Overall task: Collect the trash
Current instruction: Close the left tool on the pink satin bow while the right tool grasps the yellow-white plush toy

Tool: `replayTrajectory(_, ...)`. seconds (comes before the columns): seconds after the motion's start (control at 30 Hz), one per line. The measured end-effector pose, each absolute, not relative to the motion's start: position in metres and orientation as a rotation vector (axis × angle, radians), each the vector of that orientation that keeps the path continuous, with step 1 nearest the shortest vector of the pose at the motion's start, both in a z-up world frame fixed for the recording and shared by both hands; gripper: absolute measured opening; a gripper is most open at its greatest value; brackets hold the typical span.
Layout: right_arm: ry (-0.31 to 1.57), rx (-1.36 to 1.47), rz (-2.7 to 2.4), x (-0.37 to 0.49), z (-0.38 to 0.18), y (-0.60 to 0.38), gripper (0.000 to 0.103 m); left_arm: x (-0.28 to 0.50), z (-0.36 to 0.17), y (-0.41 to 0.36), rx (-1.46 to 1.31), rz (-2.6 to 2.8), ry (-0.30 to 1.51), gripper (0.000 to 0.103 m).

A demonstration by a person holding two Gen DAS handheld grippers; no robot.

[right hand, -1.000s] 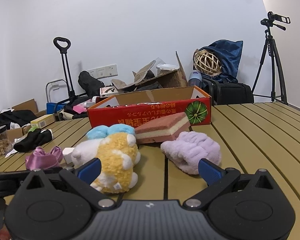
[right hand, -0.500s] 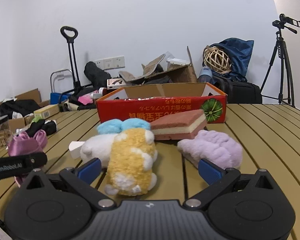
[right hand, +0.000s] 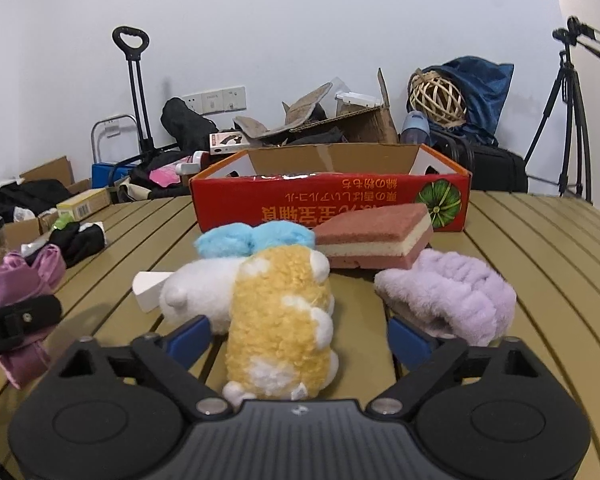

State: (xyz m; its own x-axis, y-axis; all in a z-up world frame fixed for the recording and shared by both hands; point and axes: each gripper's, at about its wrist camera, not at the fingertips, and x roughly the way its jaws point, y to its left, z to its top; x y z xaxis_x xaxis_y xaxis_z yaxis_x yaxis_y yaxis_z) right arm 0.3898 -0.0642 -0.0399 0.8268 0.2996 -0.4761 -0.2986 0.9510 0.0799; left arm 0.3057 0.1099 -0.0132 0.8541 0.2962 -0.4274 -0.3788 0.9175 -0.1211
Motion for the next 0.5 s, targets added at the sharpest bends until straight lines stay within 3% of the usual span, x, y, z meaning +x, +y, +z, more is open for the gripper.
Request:
replayTrajectory(0.07,0.509,-0.016,0.307,0.392,-0.040,-0.061,0.090,0.305,-0.013,0.110,-0.204,0.358,0.413,0.059)
replayTrajectory(0.17,0.518,-0.027,0.309,0.394,-0.040,-0.059,0.076,0.305,-0.013,0.111,-0.205,0.358,0.414,0.059)
replayTrajectory(0.23,0.526,-0.029,0.316,0.395,-0.040,-0.058,0.074,0.305,-0.013,0.111,-0.206,0.358,0.413,0.059)
replayTrajectory(0.37,0.544,-0.043,0.345,0.393,-0.041,-0.054,0.051,0.305,-0.013,0.111,-0.205,0.358,0.411,0.059)
replayTrajectory(0.5,0.544,-0.080,0.333,0.391,-0.042,-0.049,0.050,0.304,-0.013,0.111,-0.205,0.357,0.410,0.059)
